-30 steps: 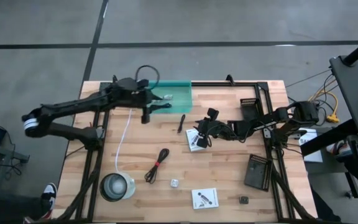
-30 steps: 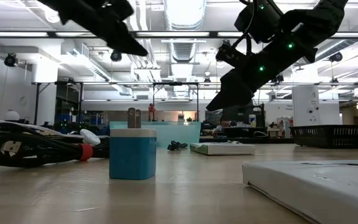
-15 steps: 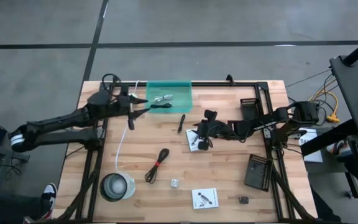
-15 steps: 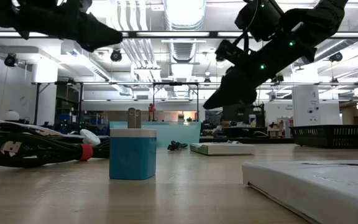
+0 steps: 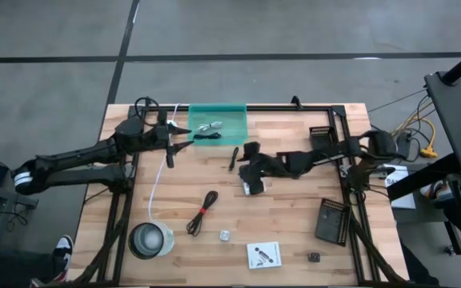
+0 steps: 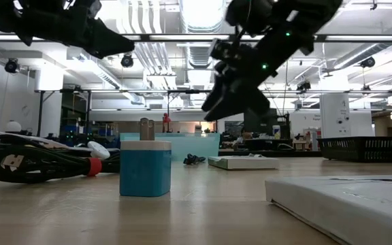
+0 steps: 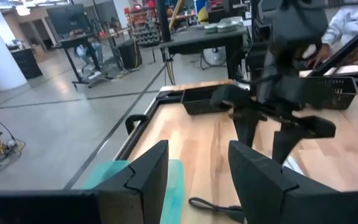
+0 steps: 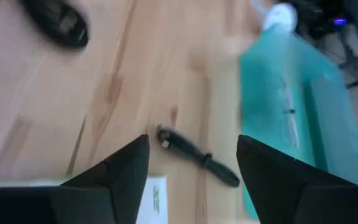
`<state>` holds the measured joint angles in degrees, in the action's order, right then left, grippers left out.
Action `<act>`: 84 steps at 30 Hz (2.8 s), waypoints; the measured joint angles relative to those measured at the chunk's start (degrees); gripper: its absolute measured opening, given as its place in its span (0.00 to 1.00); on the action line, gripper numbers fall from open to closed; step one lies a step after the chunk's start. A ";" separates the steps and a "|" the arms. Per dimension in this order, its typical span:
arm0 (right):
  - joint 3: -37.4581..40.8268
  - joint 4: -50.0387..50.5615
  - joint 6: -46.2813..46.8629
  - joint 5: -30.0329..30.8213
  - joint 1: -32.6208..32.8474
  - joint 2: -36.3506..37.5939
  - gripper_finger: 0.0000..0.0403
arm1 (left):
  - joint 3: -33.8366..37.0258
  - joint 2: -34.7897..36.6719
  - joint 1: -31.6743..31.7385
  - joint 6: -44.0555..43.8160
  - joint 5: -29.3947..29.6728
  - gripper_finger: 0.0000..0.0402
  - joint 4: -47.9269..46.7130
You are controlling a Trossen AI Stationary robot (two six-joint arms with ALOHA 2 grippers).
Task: Pick and place items into bin
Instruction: Put the top black charger cable into the blue bin
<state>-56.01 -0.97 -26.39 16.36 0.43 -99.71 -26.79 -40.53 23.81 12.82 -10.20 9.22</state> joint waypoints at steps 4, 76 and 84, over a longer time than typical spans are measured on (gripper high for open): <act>-6.47 7.19 -5.27 -0.01 -0.07 -5.72 0.59 | 0.02 -0.69 0.00 -0.02 -0.01 0.38 0.12; -25.72 24.21 -16.83 -24.35 -12.87 -21.30 0.34 | -0.01 -3.17 0.02 -0.15 0.00 0.38 1.04; -22.47 20.90 -15.83 -22.48 -12.79 -21.10 0.28 | -0.01 -3.17 0.02 -0.15 0.00 0.38 1.04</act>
<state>-78.48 19.93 -42.21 -6.12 -12.36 -120.81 -26.81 -43.70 23.83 12.67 -10.20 10.26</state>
